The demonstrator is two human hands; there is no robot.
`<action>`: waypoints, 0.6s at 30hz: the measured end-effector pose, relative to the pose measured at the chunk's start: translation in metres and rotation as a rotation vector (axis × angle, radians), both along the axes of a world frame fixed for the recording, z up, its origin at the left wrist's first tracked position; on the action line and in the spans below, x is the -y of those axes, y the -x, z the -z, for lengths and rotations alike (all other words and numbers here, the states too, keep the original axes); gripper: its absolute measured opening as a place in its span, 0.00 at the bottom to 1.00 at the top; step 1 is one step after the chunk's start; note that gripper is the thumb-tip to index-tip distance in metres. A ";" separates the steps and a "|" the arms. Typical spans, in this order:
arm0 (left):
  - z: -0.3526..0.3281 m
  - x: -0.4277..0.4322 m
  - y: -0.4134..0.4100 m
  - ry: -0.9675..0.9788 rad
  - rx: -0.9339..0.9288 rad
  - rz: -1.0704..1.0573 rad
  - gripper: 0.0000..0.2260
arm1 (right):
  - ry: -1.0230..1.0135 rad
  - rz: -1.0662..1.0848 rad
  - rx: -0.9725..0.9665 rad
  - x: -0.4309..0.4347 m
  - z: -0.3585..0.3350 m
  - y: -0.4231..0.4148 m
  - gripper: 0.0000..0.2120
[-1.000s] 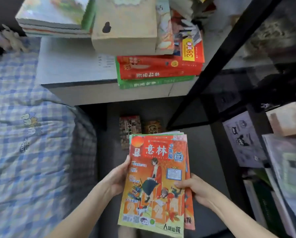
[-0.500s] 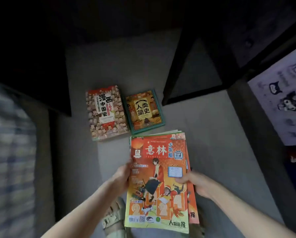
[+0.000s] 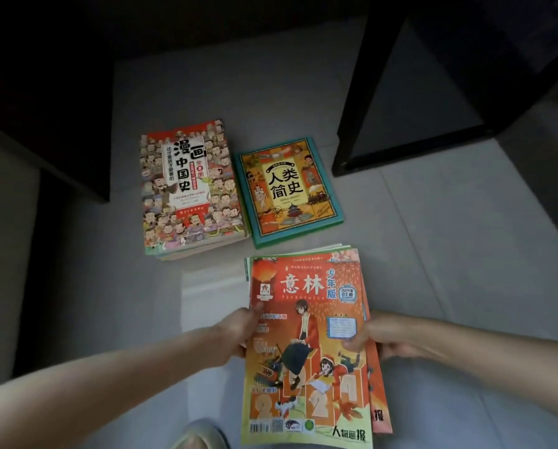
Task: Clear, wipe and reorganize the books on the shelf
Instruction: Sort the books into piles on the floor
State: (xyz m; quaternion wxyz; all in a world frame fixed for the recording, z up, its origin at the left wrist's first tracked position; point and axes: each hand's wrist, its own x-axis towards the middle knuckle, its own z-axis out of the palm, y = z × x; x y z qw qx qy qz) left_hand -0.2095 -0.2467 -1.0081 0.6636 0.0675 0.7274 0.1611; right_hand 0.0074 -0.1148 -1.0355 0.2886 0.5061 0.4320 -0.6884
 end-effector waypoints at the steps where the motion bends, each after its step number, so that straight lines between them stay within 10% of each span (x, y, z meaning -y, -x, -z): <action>1: 0.001 0.002 0.000 -0.011 -0.008 0.025 0.21 | -0.031 -0.041 0.000 -0.001 0.002 0.001 0.16; 8: -0.017 0.012 0.005 -0.126 -0.276 0.281 0.07 | -0.397 -0.313 0.046 -0.005 -0.013 0.003 0.11; 18: -0.013 0.015 -0.037 -0.392 -0.550 0.672 0.11 | -0.556 0.038 0.104 -0.017 -0.009 -0.034 0.08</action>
